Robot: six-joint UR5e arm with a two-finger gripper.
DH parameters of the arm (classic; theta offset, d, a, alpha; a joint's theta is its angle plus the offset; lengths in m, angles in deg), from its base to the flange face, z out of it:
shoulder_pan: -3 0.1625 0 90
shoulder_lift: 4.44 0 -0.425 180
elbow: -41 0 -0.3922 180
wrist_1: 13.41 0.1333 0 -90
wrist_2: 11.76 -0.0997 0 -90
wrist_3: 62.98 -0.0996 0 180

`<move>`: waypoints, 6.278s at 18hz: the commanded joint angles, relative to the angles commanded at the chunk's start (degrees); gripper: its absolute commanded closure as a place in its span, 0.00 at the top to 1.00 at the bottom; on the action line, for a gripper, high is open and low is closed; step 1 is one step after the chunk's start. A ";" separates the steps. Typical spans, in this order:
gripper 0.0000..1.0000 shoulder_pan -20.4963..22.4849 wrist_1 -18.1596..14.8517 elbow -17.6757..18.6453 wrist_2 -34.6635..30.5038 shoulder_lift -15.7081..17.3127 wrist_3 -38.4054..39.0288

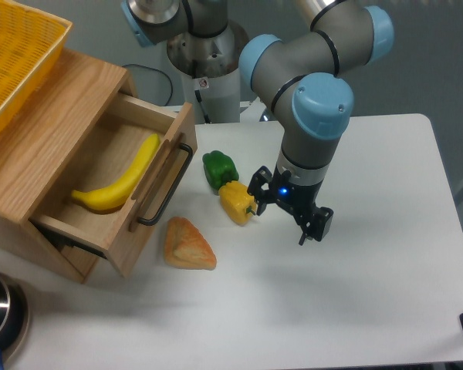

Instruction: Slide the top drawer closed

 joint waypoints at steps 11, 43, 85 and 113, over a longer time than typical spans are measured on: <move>0.02 -1.84 -10.63 1.76 1.06 3.61 0.62; 0.00 -10.20 -11.34 1.76 6.16 6.34 7.48; 0.00 -23.03 -10.82 1.85 7.21 6.25 20.40; 1.00 -1.51 -0.09 0.80 -14.41 1.51 8.02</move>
